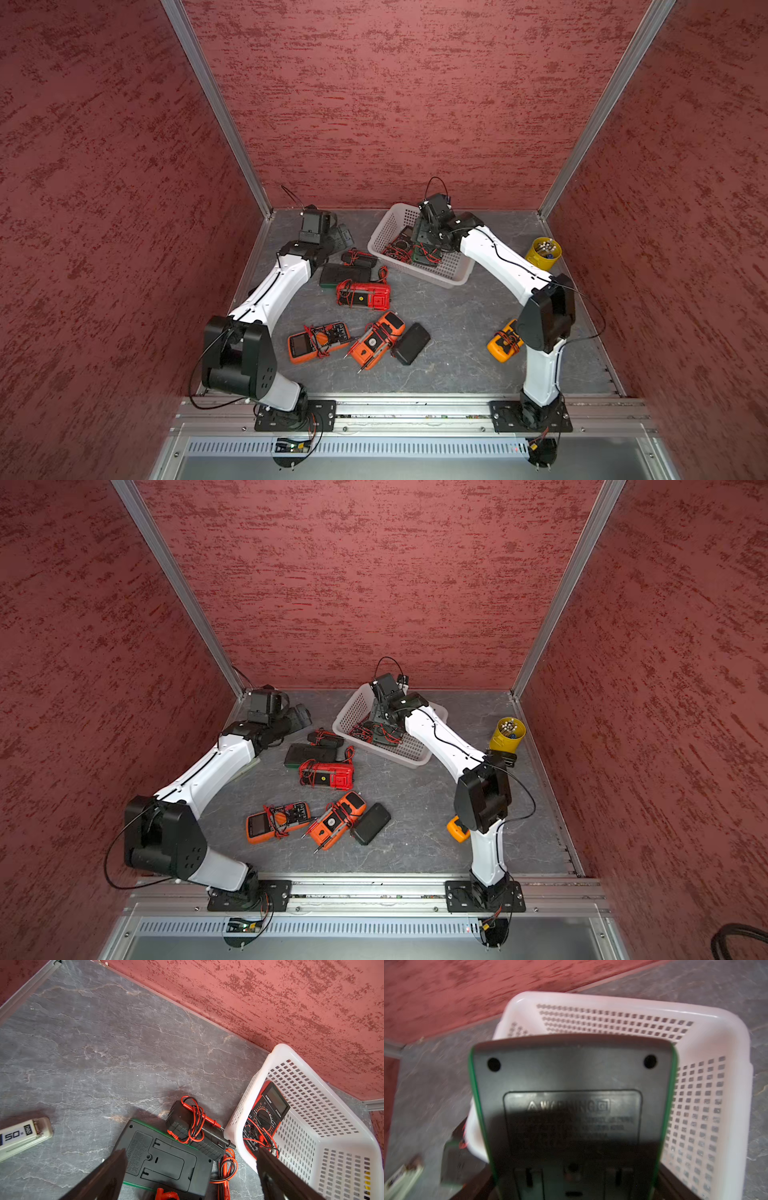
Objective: Put the multimeter into the basket
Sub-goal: Place the multimeter in the basket.
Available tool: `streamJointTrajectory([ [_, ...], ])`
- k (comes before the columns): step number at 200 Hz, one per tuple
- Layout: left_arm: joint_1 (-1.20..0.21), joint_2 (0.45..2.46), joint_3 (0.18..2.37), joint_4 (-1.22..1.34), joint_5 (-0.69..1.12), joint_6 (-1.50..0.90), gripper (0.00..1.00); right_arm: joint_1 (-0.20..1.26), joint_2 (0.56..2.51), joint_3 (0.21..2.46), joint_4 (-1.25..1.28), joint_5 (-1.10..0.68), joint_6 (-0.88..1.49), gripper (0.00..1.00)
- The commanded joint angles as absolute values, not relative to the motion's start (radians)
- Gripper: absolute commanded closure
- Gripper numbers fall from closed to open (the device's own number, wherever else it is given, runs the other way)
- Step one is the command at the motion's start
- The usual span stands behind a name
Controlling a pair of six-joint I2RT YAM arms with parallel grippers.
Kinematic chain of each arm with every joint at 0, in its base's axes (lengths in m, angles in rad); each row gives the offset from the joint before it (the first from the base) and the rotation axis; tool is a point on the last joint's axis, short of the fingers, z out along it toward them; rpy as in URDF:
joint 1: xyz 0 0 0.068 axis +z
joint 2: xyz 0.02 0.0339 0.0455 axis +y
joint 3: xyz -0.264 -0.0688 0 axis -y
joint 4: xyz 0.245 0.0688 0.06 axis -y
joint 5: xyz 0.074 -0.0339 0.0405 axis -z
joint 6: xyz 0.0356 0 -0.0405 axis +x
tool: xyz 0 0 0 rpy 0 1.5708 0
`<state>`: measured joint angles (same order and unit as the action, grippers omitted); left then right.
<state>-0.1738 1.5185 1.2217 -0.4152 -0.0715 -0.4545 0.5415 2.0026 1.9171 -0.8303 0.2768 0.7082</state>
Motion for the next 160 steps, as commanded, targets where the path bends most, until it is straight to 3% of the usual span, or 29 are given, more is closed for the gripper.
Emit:
streamJointTrajectory([
  [1, -0.163, 1.537, 1.25, -0.384, -0.023, -0.423, 0.0, 0.507, 2.069, 2.014, -0.817, 0.339, 0.792, 0.75],
  [51, -0.156, 1.588, 1.279, -0.38, 0.021, -0.413, 0.0, 0.491, 2.257, 2.193, -0.892, 0.4, 0.845, 0.69],
  [126, -0.151, 1.614, 1.289, -0.38, 0.037, -0.41, 0.0, 0.487, 2.352, 2.19, -0.93, 0.365, 0.956, 0.58],
  [160, -0.146, 1.615, 1.287, -0.384, 0.034, -0.405, 0.0, 0.488, 2.387, 2.187, -0.936, 0.329, 0.977, 0.48],
])
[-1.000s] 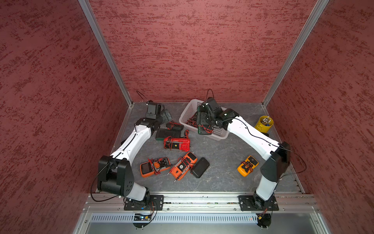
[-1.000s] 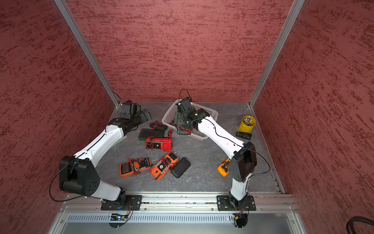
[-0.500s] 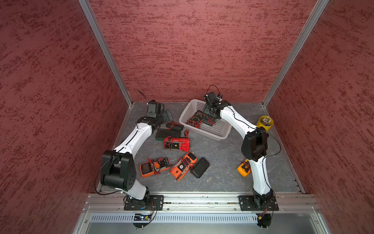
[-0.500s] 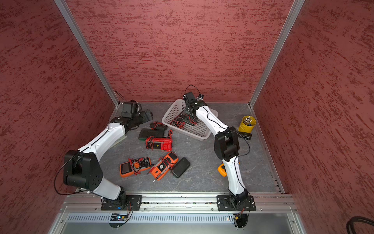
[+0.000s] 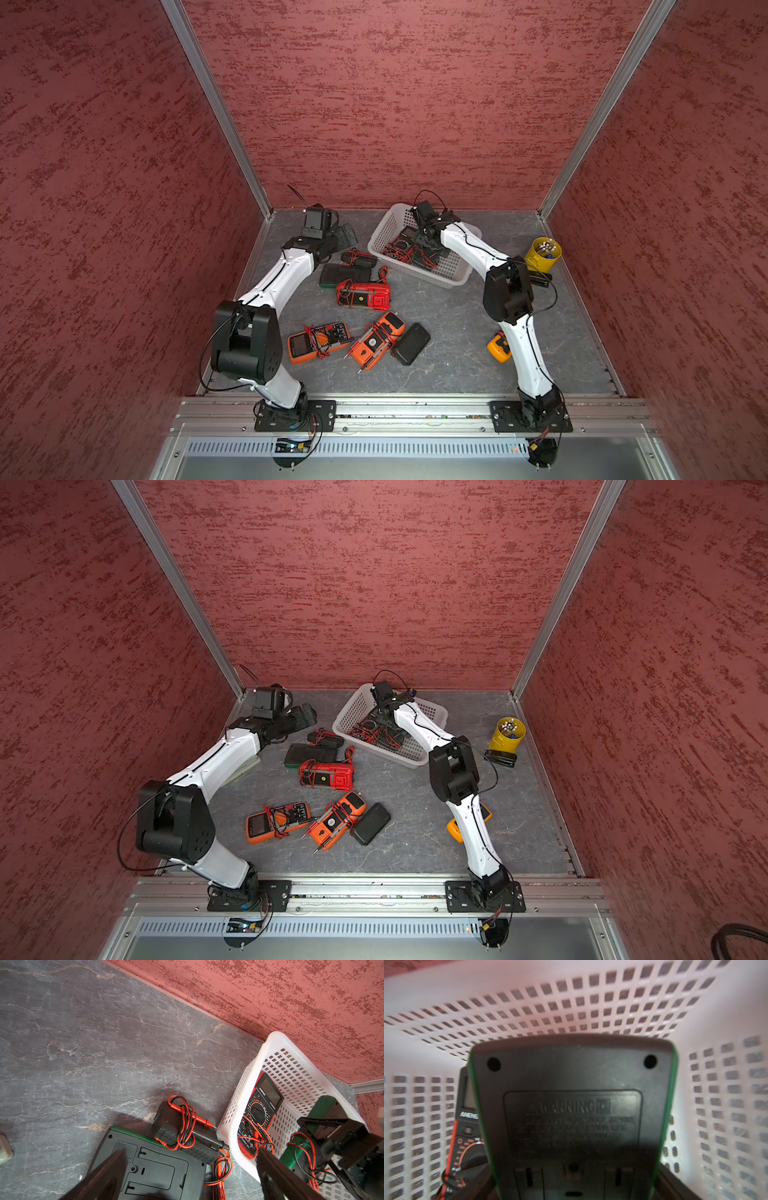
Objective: Put the multimeter into the basket
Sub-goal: Place the multimeter in the basket.
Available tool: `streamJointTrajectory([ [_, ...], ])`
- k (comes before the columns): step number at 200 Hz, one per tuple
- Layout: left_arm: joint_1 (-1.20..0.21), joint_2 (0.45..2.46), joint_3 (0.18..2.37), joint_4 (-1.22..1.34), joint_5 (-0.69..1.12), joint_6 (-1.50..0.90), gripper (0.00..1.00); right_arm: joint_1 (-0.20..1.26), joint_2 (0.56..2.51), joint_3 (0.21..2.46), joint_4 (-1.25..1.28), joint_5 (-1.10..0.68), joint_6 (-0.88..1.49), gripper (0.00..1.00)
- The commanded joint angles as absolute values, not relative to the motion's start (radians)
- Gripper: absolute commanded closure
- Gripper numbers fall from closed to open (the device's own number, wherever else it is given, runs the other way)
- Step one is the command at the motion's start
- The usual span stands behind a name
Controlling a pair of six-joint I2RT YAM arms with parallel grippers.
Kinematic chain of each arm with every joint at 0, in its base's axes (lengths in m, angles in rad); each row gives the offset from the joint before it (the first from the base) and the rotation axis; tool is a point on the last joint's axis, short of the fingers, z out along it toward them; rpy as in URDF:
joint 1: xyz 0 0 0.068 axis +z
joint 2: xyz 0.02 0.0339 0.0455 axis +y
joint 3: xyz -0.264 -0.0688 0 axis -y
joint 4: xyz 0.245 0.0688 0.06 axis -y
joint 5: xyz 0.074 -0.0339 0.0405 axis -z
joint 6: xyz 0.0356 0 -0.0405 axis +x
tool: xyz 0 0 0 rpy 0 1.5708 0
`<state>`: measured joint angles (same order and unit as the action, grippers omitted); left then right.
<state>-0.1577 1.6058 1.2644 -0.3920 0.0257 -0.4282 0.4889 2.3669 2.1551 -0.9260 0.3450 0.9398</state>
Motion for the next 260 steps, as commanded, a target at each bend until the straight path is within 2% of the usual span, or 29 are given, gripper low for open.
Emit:
streamJointTrajectory([
  [1, -0.146, 1.614, 1.287, -0.385, 0.034, -0.405, 0.0, 0.488, 2.388, 2.187, -0.936, 0.328, 0.978, 0.48],
  [50, -0.14, 1.617, 1.284, -0.389, 0.032, -0.404, 0.0, 0.486, 2.418, 2.186, -0.945, 0.299, 0.991, 0.29],
  [63, -0.138, 1.62, 1.284, -0.392, 0.034, -0.406, 0.0, 0.486, 2.425, 2.185, -0.948, 0.289, 0.99, 0.19],
  [79, -0.13, 1.621, 1.286, -0.394, 0.035, -0.414, 0.0, 0.485, 2.431, 2.186, -0.95, 0.278, 0.988, 0.02],
  [169, -0.084, 1.614, 1.28, -0.429, 0.057, -0.459, 0.0, 0.484, 2.376, 2.184, -0.952, 0.291, 0.899, 0.01],
  [260, 0.08, 1.64, 1.237, -0.524, 0.212, -0.609, 0.0, 0.493, 2.164, 2.111, -0.816, 0.164, 0.581, 0.01],
])
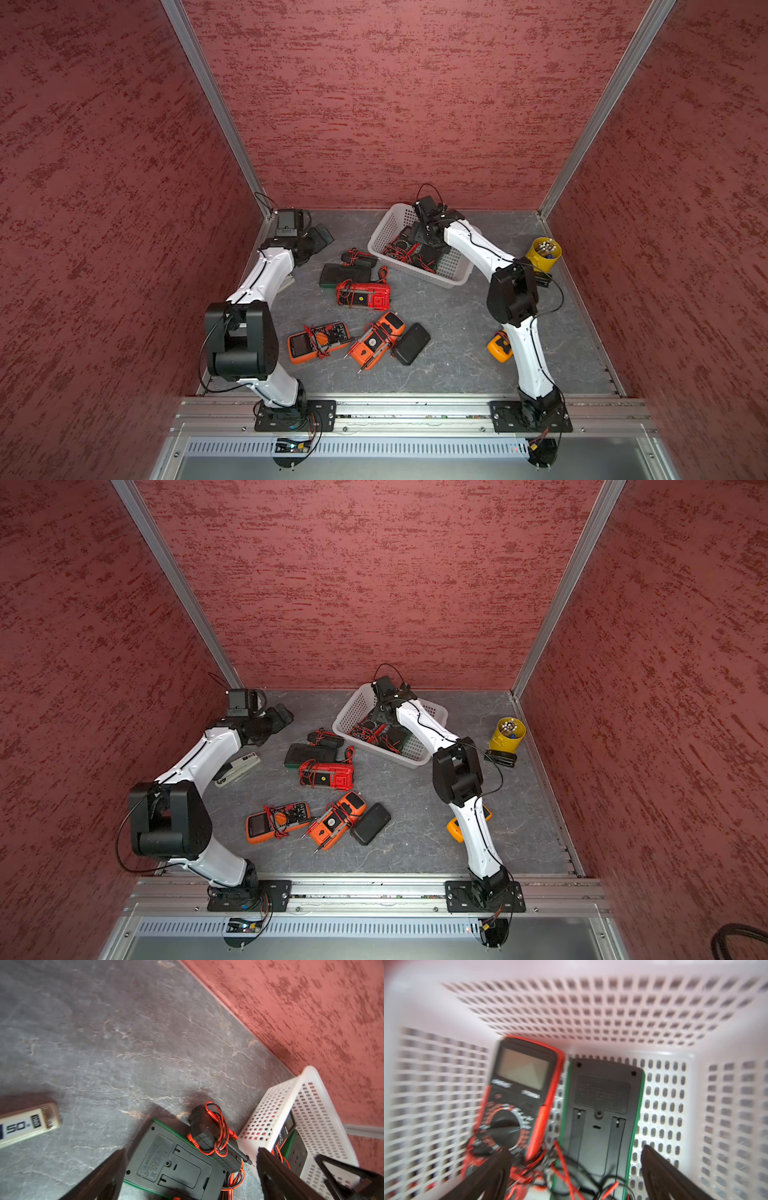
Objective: Put the multimeter into the basket
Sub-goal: Place the multimeter in the basket, then pick up the multimeter from the center of the board.
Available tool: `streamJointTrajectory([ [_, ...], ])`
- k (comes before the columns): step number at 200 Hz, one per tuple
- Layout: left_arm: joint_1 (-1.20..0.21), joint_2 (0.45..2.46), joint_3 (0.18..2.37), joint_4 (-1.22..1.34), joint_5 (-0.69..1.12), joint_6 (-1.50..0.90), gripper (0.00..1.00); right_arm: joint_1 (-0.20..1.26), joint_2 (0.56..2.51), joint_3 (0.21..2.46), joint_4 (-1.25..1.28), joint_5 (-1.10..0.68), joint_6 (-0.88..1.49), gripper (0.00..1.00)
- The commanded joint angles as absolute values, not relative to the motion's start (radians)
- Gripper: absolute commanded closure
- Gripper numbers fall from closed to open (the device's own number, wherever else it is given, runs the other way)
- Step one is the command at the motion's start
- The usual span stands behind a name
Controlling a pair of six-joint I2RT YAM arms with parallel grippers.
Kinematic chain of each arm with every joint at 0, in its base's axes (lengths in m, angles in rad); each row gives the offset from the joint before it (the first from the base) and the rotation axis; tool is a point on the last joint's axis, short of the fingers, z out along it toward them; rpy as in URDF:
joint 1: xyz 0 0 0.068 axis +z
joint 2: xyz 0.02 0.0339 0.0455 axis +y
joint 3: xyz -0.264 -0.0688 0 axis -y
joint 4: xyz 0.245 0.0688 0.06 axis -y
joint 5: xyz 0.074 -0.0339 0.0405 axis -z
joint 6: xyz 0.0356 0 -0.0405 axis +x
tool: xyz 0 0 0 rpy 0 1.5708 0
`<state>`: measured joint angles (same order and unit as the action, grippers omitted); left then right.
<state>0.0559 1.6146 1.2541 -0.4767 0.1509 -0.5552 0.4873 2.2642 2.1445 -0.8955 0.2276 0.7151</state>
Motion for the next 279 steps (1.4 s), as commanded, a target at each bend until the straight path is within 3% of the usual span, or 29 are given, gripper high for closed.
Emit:
streamJointTrajectory([
  [1, 0.081, 1.642, 1.238, -0.526, 0.214, -0.61, 0.0, 0.494, 2.163, 2.108, -0.812, 0.16, 0.577, 0.01],
  [45, 0.09, 1.665, 1.209, -0.571, 0.238, -0.643, 0.0, 0.576, 2.02, 1.955, -0.662, 0.043, 0.321, 0.01],
  [79, 0.101, 1.648, 1.175, -0.571, 0.235, -0.67, 0.0, 0.676, 1.979, 1.927, -0.683, -0.118, 0.054, 0.01],
  [119, 0.12, 1.633, 1.16, -0.552, 0.237, -0.696, 0.0, 0.779, 2.052, 1.988, -0.824, -0.232, -0.174, 0.01],
  [169, 0.132, 1.616, 1.158, -0.548, 0.225, -0.695, 0.0, 0.81, 2.258, 2.228, -1.018, -0.457, -0.294, 0.06],
  [215, 0.143, 1.603, 1.158, -0.544, 0.224, -0.694, 0.0, 0.81, 2.423, 2.443, -1.151, -0.478, -0.357, 0.07],
  [279, 0.152, 1.597, 1.159, -0.545, 0.229, -0.693, 0.0, 0.81, 2.492, 2.457, -1.156, -0.422, -0.37, 0.12],
])
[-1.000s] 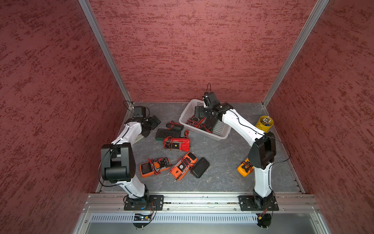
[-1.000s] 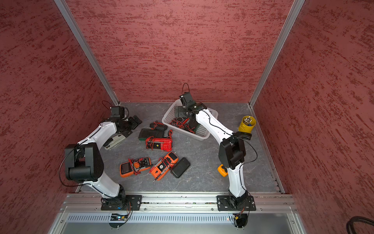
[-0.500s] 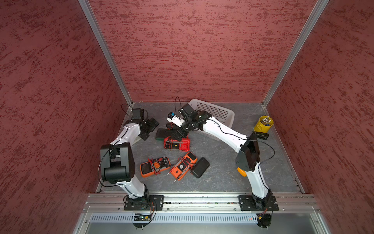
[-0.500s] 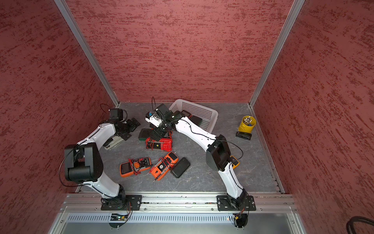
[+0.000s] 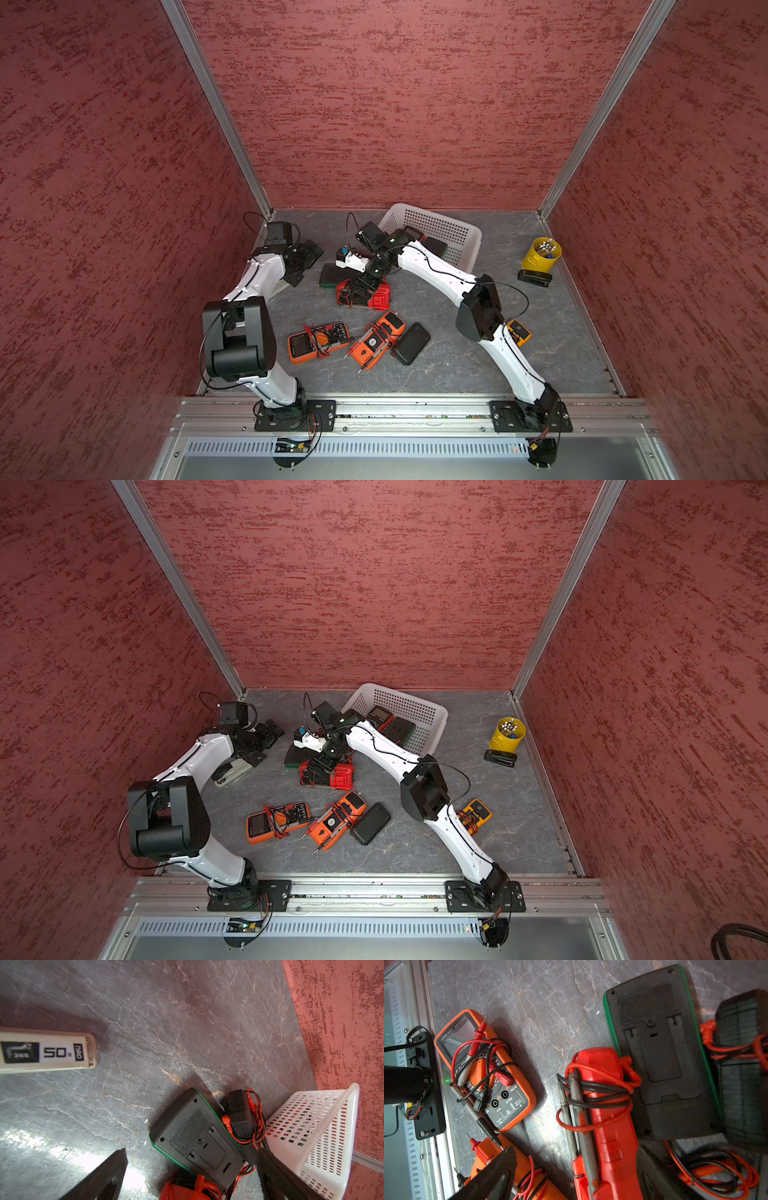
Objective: Put the multimeter into the basket
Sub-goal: Pick up the multimeter from the center of the board.
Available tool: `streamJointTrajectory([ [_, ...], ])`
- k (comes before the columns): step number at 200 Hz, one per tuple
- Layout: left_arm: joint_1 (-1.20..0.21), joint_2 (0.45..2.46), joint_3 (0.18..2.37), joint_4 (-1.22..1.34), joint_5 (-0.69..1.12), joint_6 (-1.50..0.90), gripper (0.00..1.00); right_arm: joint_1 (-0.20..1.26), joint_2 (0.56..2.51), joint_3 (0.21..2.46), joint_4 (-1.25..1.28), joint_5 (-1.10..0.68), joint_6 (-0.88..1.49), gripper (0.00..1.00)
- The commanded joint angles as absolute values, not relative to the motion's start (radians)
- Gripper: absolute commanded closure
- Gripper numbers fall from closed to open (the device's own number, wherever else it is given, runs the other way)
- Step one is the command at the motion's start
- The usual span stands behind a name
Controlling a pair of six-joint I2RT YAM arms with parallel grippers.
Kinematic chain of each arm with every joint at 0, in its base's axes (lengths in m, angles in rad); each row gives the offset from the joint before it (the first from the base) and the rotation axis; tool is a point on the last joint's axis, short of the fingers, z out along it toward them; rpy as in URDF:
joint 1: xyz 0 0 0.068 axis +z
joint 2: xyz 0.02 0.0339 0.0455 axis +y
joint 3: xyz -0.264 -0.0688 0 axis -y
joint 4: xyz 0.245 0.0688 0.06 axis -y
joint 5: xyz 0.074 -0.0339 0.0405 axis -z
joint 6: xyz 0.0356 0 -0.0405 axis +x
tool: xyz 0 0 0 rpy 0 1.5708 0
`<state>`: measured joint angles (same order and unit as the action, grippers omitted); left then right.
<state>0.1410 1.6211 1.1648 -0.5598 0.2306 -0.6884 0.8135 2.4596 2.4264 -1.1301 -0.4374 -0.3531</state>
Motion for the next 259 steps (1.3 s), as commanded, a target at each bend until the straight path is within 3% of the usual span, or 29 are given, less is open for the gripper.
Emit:
streamJointTrajectory([
  [1, 0.152, 1.597, 1.159, -0.545, 0.23, -0.693, 0.0, 0.81, 2.492, 2.457, -1.156, -0.422, -0.37, 0.12],
  [145, 0.152, 1.602, 1.151, -0.523, 0.255, -0.713, 0.0, 0.822, 2.578, 2.458, -1.106, -0.386, -0.348, 0.22],
  [206, 0.152, 1.612, 1.159, -0.522, 0.258, -0.713, 0.0, 0.833, 2.563, 2.459, -1.14, -0.385, -0.379, 0.42],
  [259, 0.153, 1.62, 1.17, -0.52, 0.255, -0.714, 0.0, 0.841, 2.512, 2.458, -1.125, -0.4, -0.372, 0.74],
])
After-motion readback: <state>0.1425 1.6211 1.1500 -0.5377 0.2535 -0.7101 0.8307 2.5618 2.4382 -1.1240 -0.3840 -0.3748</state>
